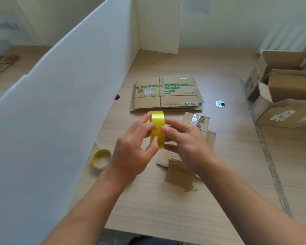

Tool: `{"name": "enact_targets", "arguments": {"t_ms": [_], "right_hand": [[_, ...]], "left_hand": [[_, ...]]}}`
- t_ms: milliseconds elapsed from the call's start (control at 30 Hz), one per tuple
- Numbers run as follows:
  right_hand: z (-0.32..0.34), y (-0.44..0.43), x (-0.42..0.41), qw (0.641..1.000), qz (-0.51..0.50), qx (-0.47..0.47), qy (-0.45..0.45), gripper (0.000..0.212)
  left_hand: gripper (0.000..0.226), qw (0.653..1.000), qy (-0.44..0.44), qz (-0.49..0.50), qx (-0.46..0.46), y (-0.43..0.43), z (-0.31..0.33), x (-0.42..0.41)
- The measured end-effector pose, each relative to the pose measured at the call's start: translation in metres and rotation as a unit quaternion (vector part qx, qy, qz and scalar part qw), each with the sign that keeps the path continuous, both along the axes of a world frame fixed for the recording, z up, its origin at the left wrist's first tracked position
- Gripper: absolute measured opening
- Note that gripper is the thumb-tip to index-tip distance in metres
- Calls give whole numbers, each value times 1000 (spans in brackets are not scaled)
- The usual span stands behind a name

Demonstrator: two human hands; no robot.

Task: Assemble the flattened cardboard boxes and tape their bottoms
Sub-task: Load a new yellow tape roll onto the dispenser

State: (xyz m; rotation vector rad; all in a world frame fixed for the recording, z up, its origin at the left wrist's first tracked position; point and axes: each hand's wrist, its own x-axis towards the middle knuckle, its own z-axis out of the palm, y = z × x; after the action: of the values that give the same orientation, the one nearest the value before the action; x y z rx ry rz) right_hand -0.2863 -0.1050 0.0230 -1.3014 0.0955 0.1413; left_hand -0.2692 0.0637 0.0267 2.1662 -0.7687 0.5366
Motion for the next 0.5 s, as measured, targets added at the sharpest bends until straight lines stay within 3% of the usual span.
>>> {"name": "enact_targets", "arguments": {"t_ms": [133, 267, 500], "right_hand": [[8, -9, 6, 999, -20, 30, 13, 27], [12, -14, 6, 999, 2, 48, 4, 24], [15, -15, 8, 995, -36, 92, 24, 20]], "left_hand": [[18, 1000, -12, -6, 21, -4, -4, -7], [23, 998, 15, 2, -61, -10, 4, -5], [36, 978, 187, -21, -85, -10, 13, 1]]}}
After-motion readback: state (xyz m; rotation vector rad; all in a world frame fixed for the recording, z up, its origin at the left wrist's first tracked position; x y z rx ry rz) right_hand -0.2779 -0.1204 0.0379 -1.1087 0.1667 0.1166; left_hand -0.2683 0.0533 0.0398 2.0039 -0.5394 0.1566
